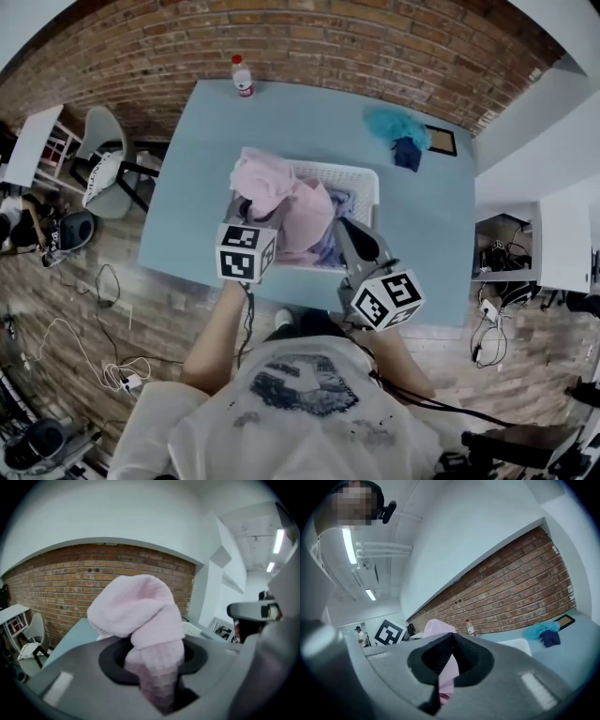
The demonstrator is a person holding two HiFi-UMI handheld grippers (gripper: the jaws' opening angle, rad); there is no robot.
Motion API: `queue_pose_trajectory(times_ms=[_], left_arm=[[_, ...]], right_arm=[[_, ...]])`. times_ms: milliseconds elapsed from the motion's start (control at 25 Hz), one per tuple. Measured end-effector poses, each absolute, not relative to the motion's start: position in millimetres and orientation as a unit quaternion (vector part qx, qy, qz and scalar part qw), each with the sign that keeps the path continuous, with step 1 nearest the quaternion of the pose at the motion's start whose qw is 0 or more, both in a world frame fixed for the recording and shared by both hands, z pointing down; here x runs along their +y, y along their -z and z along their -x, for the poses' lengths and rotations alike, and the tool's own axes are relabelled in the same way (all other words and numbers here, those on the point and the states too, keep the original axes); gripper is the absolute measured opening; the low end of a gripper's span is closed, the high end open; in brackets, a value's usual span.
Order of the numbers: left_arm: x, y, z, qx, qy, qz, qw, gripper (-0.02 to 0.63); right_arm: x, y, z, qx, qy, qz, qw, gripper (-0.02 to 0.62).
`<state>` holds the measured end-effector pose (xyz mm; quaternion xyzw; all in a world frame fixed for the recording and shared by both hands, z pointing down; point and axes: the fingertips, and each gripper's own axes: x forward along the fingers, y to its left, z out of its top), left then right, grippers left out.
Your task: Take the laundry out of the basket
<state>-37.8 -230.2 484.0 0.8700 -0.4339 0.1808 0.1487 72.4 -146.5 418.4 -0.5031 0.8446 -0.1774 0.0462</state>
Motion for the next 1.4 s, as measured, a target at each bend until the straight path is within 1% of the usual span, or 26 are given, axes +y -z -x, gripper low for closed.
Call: queue_pose_trajectory(times_ms=[240, 960, 1400], left_arm=[[-218.8, -451.0, 51.4, -0.434, -0.148, -0.879, 0.129, 0.17], [-198.6, -362.4, 80.1, -0.432, -0.098, -0.895, 0.061, 0.17], [-194.8, -308.7, 116.3, -0.462, -0.076, -0.883, -0.002, 0.169]], right_arm=[[-137.4, -399.5, -66.1, 0.844, 0.156, 0.51, 0.051, -0.002], [-130.8, -344.3, -42.1, 0.849, 0.083, 0.519, 0.053, -0.002], [-127.9, -309.2, -14.0, 0.858, 0.043, 0.509, 0.059, -0.002]])
